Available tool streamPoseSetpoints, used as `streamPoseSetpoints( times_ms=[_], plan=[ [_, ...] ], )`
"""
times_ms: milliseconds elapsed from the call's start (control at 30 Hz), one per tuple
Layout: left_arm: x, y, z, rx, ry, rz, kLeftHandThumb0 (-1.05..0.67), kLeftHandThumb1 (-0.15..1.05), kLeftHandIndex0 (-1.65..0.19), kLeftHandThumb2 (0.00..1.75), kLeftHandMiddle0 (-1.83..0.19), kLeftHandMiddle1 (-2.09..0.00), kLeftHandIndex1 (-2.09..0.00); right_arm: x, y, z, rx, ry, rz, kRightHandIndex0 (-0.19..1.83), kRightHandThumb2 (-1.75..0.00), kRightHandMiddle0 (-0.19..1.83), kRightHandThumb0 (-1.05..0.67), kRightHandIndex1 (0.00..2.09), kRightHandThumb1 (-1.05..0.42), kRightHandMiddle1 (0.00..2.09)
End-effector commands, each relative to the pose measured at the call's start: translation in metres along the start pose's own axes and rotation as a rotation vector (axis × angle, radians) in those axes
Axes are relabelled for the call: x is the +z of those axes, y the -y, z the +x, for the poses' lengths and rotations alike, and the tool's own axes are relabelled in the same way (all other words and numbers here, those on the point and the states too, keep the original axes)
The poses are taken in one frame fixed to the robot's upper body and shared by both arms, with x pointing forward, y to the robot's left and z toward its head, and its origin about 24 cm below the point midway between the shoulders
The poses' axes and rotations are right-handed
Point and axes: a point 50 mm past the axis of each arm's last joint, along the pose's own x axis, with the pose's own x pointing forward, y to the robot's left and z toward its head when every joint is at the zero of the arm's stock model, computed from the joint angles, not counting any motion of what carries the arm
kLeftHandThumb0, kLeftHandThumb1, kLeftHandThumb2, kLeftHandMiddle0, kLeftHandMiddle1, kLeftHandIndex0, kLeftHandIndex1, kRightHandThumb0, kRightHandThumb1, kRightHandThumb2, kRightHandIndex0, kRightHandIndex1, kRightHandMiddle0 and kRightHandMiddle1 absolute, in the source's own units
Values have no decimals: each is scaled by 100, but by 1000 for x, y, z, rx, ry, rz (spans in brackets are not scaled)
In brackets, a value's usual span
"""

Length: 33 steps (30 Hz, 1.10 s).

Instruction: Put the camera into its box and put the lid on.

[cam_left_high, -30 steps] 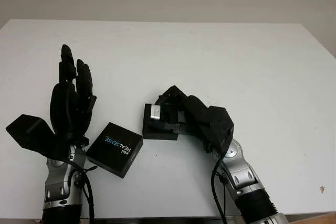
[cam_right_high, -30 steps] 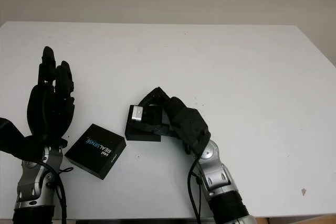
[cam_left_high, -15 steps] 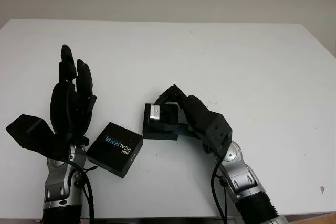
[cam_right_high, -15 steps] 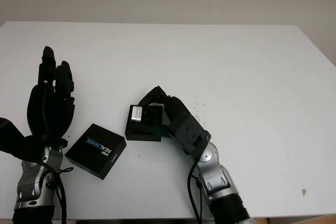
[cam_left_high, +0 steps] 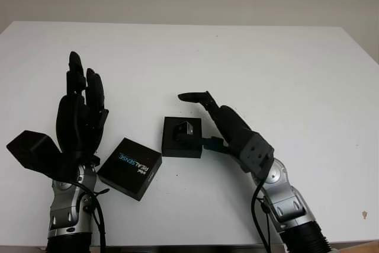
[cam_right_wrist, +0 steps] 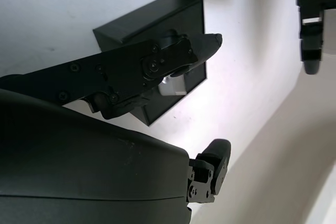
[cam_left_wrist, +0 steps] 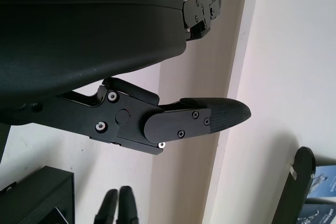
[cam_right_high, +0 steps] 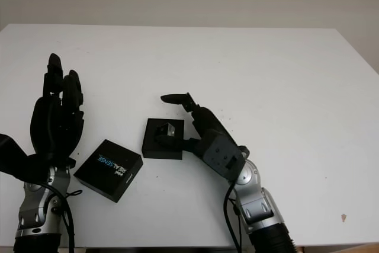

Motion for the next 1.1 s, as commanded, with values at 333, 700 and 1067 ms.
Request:
streamPoseSetpoints(
  times_ms=[333, 700, 1067],
  plan=[
    [4, 0, -1, -9, 13, 13, -68, 105, 19, 47, 19, 0, 0, 22, 26, -5, 17, 64, -180, 11, -5, 10, -54, 21, -94, 59],
    [4, 1, 1, -11, 12, -4, -67, 105, 19, 48, 19, 0, 0, 69, 29, -21, 1, 186, -763, 30, -5, 27, -68, 25, -89, 54],
    [5, 3, 3, -9, 18, -10, -68, 105, 19, 46, 19, 0, 0, 67, 13, -10, -104, 116, -971, 46, -5, 45, -67, 29, -83, 68]
  ],
)
